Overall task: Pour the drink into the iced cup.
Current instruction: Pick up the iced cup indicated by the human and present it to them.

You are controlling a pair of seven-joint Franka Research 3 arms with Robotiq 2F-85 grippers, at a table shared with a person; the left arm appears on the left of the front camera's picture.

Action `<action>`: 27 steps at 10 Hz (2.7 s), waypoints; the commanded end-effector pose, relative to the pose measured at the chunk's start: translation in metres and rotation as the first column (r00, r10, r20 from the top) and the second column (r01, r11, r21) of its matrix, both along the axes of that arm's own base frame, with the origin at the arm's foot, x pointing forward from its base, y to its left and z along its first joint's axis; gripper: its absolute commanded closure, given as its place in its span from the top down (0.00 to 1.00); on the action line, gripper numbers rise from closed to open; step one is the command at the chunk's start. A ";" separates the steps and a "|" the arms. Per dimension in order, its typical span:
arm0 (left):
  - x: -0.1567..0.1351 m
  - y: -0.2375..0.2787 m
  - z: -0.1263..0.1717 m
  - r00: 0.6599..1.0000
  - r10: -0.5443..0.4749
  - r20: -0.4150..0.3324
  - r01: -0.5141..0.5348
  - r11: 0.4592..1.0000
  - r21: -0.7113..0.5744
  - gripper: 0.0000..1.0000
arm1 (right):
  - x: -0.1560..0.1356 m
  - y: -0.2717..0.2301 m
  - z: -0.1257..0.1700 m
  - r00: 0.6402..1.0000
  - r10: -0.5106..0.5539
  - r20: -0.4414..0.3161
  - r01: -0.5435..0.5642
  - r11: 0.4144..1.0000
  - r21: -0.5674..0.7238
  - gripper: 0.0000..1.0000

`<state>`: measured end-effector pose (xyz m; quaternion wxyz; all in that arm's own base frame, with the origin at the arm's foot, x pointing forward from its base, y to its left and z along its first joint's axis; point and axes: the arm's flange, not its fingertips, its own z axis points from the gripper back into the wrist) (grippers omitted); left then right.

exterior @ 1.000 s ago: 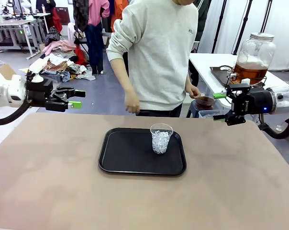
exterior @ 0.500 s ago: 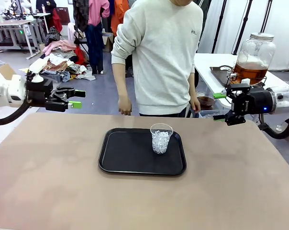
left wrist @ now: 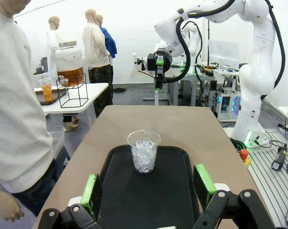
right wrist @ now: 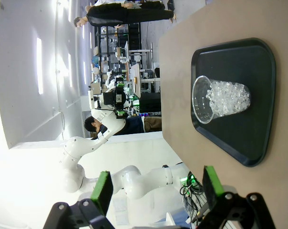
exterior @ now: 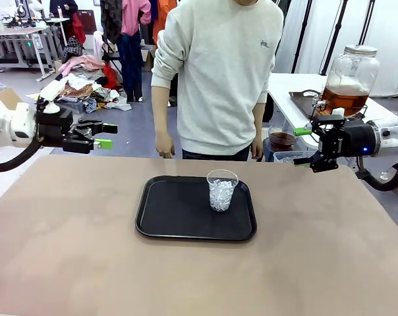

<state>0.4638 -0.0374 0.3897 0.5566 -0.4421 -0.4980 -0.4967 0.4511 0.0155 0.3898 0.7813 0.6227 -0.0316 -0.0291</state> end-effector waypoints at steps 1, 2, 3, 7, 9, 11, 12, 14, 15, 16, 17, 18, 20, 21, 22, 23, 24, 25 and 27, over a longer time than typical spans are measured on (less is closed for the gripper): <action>0.000 0.000 0.002 1.000 0.000 0.005 0.000 1.000 0.002 1.00 | -0.001 0.000 0.001 1.000 -0.002 0.001 0.002 1.000 0.004 1.00; 0.000 0.000 0.002 1.000 0.000 0.005 0.000 1.000 0.002 1.00 | -0.001 0.000 0.001 1.000 -0.002 0.001 0.002 1.000 0.004 1.00; 0.000 0.000 0.002 1.000 0.000 0.005 0.000 1.000 0.002 1.00 | -0.001 0.000 0.001 1.000 -0.002 0.001 0.002 1.000 0.004 1.00; 0.000 0.000 0.002 1.000 0.000 0.005 0.000 1.000 0.002 1.00 | -0.001 0.000 0.001 1.000 -0.002 0.001 0.002 1.000 0.004 1.00; 0.000 0.000 0.002 1.000 0.000 0.005 0.000 1.000 0.002 1.00 | -0.001 0.000 0.001 1.000 -0.002 0.001 0.002 1.000 0.004 1.00; 0.000 0.000 0.002 1.000 0.000 0.005 0.000 1.000 0.002 1.00 | -0.001 0.000 0.001 1.000 -0.002 0.001 0.002 1.000 0.004 1.00; 0.000 0.000 0.002 1.000 0.000 0.005 0.000 1.000 0.002 1.00 | -0.001 0.000 0.001 1.000 -0.002 0.001 0.002 1.000 0.004 1.00; 0.000 0.000 0.002 1.000 0.000 0.005 0.000 1.000 0.002 1.00 | -0.001 0.000 0.001 1.000 -0.002 0.001 0.002 1.000 0.004 1.00; 0.000 0.000 0.002 1.000 0.000 0.005 0.000 1.000 0.002 1.00 | -0.001 0.000 0.001 1.000 -0.002 0.001 0.002 1.000 0.004 1.00; 0.000 0.000 0.002 1.000 0.000 0.005 0.000 1.000 0.002 1.00 | -0.001 0.000 0.001 1.000 -0.002 0.001 0.002 1.000 0.004 1.00; 0.000 0.000 0.002 1.000 0.000 0.005 0.000 1.000 0.002 1.00 | -0.001 0.000 0.001 1.000 -0.002 0.001 0.002 1.000 0.004 1.00; 0.000 0.000 0.002 1.000 0.000 0.005 0.000 1.000 0.002 1.00 | -0.001 0.000 0.001 1.000 -0.002 0.001 0.002 1.000 0.004 1.00; 0.000 0.000 0.002 1.000 0.000 0.005 0.000 1.000 0.002 1.00 | -0.001 0.000 0.001 1.000 -0.002 0.001 0.002 1.000 0.004 1.00; 0.000 0.000 0.002 1.000 0.000 0.005 0.000 1.000 0.002 1.00 | -0.001 0.000 0.001 1.000 -0.002 0.001 0.002 1.000 0.004 1.00; 0.000 0.000 0.002 1.000 0.000 0.005 0.000 1.000 0.002 1.00 | -0.001 0.000 0.001 1.000 -0.002 0.001 0.002 1.000 0.004 1.00; 0.000 0.000 0.002 1.000 0.000 0.005 0.000 1.000 0.002 1.00 | -0.001 0.000 0.001 1.000 -0.002 0.001 0.002 1.000 0.004 1.00; 0.000 0.000 0.002 1.000 0.000 0.005 0.000 1.000 0.002 1.00 | -0.001 0.000 0.001 1.000 -0.002 0.001 0.002 1.000 0.004 1.00; 0.000 0.000 0.002 1.000 0.000 0.005 0.000 1.000 0.002 1.00 | -0.001 0.000 0.001 1.000 -0.002 0.001 0.002 1.000 0.004 1.00; 0.000 0.000 0.002 1.000 0.000 0.005 0.000 1.000 0.002 1.00 | -0.001 0.000 0.001 1.000 -0.002 0.001 0.002 1.000 0.004 1.00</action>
